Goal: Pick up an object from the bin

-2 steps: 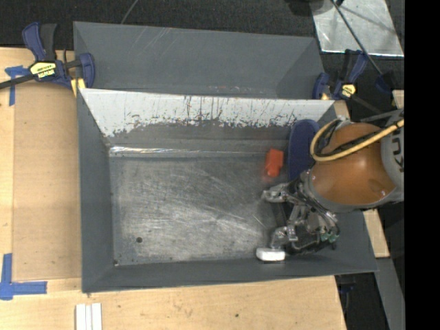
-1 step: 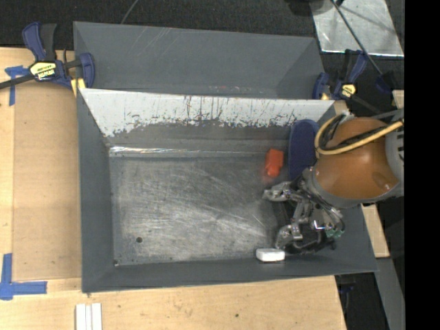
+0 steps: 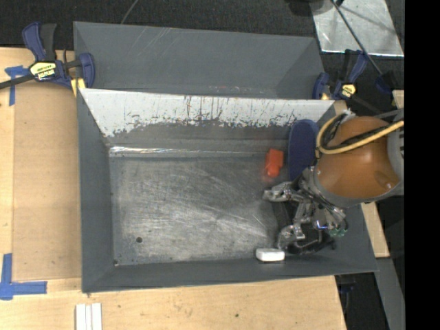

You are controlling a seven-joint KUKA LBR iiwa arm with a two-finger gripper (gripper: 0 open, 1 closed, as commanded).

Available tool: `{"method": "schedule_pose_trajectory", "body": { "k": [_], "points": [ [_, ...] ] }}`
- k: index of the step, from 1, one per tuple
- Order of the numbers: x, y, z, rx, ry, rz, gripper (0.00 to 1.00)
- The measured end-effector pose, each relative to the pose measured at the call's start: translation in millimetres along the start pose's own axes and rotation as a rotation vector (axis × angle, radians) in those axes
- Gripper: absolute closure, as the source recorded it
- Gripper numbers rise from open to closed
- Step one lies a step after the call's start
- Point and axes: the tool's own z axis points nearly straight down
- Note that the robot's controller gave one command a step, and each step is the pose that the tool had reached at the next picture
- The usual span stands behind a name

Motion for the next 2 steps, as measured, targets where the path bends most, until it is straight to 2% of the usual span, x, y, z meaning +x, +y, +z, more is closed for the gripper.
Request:
{"method": "schedule_pose_trajectory", "body": {
  "k": [1, 2],
  "points": [
    [-2.0, -1.3, -0.7, 0.001, -0.009, 0.007, 1.0],
    [-0.9, -3.1, -2.8, -0.002, -0.004, -0.024, 1.0]
  ]
}}
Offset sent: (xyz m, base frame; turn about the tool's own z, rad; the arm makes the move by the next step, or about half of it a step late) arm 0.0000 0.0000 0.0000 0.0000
